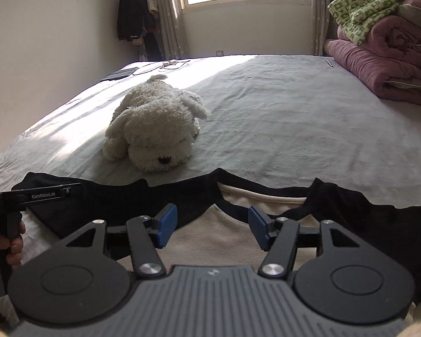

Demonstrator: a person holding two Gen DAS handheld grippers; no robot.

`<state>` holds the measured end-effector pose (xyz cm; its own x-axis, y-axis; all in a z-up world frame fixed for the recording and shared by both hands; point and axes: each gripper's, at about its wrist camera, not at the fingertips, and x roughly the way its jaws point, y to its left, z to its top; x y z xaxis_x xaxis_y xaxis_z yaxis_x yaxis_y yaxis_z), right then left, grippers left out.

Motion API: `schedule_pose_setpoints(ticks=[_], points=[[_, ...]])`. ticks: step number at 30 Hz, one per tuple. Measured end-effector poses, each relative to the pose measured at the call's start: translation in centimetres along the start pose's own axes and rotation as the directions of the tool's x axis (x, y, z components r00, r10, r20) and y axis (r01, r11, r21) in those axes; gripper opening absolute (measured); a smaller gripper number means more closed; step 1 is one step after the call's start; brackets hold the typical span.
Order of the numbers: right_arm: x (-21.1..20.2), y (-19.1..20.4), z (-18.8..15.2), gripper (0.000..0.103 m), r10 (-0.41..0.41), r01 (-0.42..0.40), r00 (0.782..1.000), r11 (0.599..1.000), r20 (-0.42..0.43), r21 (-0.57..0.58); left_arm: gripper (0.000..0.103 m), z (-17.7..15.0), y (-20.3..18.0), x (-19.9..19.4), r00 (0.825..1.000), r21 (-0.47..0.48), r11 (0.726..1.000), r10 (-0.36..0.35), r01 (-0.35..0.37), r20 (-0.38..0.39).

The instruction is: Fold clothes

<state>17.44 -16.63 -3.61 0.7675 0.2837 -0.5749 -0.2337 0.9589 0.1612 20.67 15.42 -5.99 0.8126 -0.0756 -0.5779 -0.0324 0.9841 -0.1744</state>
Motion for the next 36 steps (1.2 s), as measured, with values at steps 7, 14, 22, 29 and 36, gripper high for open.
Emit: schedule_pose_setpoints(ticks=[7, 14, 22, 29, 36], points=[[-2.3, -6.7, -2.4, 0.064, -0.176, 0.167, 0.983, 0.975, 0.051, 0.145, 0.060, -0.3, -3.1, 1.0, 0.997, 0.041, 0.996, -0.073, 0.074, -0.038], [-4.1, -13.5, -3.4, 0.064, -0.292, 0.262, 0.955, 0.908, 0.046, 0.328, 0.061, -1.3, -4.6, 2.6, 0.998, 0.040, 0.999, -0.034, 0.036, -0.056], [-7.2, -18.4, -4.8, 0.064, -0.508, 0.448, 0.861, 0.779, 0.022, 0.438, 0.061, -2.4, -6.3, 3.8, 0.998, 0.115, 0.992, 0.060, -0.058, -0.017], [-6.9, -21.1, -6.5, 0.064, -0.559, 0.481, 0.829, 0.702, -0.011, 0.525, 0.062, -2.3, -5.5, 3.8, 0.983, 0.149, 0.971, 0.185, -0.185, 0.017], [-5.8, -22.8, -7.8, 0.064, -0.590, 0.500, 0.807, 0.647, -0.037, 0.576, 0.062, -1.0, -5.7, 1.9, 0.989, 0.121, 0.982, 0.146, -0.147, 0.015]])
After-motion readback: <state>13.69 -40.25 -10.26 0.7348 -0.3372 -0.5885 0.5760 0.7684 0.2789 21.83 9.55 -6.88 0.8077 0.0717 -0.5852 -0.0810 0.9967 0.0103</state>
